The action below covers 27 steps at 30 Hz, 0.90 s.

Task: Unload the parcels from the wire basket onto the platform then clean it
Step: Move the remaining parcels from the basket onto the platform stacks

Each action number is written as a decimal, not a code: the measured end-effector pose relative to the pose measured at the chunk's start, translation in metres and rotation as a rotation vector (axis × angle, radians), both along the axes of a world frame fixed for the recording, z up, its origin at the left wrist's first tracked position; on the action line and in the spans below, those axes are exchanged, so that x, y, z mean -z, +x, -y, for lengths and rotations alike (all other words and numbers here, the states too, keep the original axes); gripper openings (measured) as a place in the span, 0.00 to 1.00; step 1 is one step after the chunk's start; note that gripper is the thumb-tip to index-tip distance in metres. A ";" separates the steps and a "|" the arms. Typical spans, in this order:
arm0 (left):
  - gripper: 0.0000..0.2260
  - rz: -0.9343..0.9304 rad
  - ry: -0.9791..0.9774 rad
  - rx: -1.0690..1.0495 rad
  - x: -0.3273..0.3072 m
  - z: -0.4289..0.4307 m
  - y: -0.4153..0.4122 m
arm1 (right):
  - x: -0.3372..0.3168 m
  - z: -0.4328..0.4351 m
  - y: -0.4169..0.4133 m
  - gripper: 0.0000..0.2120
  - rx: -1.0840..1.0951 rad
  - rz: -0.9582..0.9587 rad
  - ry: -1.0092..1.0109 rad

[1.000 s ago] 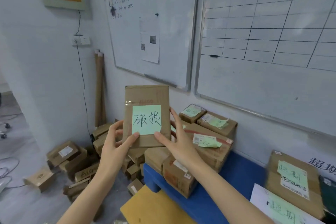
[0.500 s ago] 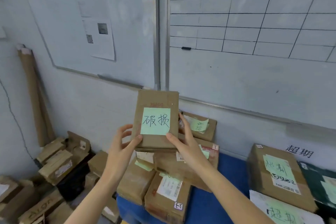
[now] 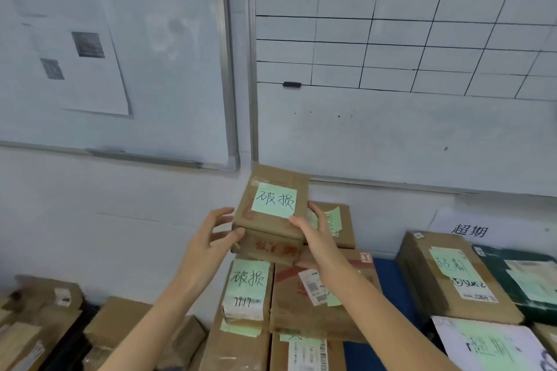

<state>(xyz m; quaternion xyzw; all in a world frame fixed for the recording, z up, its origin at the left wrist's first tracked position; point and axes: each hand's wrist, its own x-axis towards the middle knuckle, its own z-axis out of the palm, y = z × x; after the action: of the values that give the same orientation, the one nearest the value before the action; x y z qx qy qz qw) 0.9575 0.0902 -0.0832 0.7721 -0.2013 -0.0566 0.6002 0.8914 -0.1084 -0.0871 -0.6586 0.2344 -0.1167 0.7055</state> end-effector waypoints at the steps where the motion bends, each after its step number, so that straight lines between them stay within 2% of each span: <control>1: 0.15 0.008 0.020 0.006 0.003 -0.003 0.006 | 0.002 0.000 0.005 0.33 0.017 -0.013 0.001; 11: 0.20 0.065 0.125 -0.015 0.033 -0.022 0.041 | 0.009 0.000 0.048 0.31 0.058 -0.134 -0.009; 18: 0.21 0.105 0.151 -0.009 0.041 -0.023 0.053 | 0.014 0.002 0.057 0.31 0.058 -0.114 -0.068; 22: 0.23 0.164 0.193 -0.015 0.041 -0.020 0.055 | 0.013 0.007 0.048 0.33 0.058 -0.001 -0.349; 24: 0.24 0.226 0.243 -0.016 0.040 -0.020 0.056 | 0.010 0.006 0.041 0.35 -0.011 0.050 -0.523; 27: 0.30 0.297 0.309 -0.015 0.038 -0.018 0.057 | 0.013 0.006 0.037 0.37 -0.119 0.021 -0.818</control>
<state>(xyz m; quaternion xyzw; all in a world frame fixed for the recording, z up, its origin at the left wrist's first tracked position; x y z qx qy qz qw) 1.0141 0.1081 -0.1214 0.8562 -0.2705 0.0320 0.4390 0.9284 -0.1142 -0.0997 -0.8958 0.1228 -0.1659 0.3937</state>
